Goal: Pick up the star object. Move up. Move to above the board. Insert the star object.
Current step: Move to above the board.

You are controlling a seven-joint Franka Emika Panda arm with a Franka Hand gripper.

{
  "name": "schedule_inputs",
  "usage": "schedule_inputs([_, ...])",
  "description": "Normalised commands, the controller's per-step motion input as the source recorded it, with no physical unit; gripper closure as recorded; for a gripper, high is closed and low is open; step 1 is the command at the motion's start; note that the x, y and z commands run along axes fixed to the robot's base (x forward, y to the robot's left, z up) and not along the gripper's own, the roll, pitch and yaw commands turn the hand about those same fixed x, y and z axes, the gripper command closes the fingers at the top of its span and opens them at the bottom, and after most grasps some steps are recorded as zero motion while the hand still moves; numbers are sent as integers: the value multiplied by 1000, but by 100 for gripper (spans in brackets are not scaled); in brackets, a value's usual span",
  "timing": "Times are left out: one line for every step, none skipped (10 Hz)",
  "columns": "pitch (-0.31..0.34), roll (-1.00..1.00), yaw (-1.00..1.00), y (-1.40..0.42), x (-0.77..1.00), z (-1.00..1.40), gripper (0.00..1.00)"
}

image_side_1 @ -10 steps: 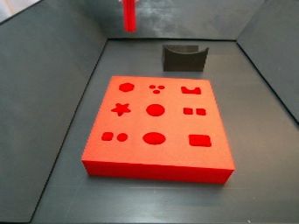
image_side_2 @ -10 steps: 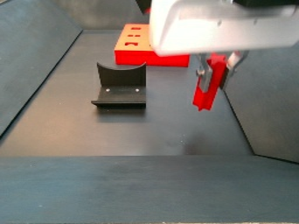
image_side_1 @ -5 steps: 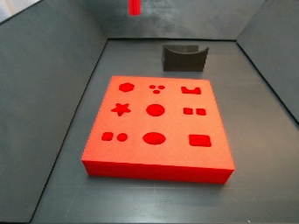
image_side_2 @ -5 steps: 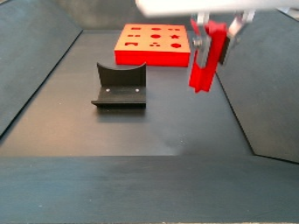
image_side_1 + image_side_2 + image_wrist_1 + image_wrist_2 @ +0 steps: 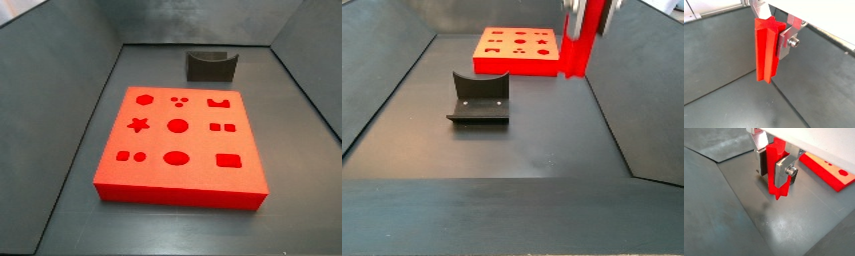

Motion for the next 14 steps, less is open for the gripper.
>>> schedule_inputs([96, 54, 22, 29, 70, 1000, 100])
schedule_inputs([100, 58, 23, 24, 63, 1000, 100])
schedule_inputs([101, 62, 24, 19, 58, 1000, 100])
schedule_inputs([100, 64, 25, 14, 51, 1000, 100])
schedule_inputs([100, 66, 27, 6, 42, 1000, 100])
schedule_inputs([97, 71, 28, 1, 31, 887, 100])
schedule_inputs([95, 71, 26, -6, 15, 679, 100])
schedule_inputs([92, 64, 24, -7, 12, 525, 100])
schedule_inputs([94, 59, 23, -7, 11, 420, 100])
schedule_inputs([210, -36, -908, -1000, 34, -57, 100])
schedule_inputs([183, -24, -845, -1000, 36, -82, 100])
schedule_inputs([114, -19, -604, -1000, 32, -78, 100])
schedule_inputs([40, -61, -332, -1000, 26, -72, 100])
schedule_inputs([20, -44, -196, -1000, 26, -78, 100])
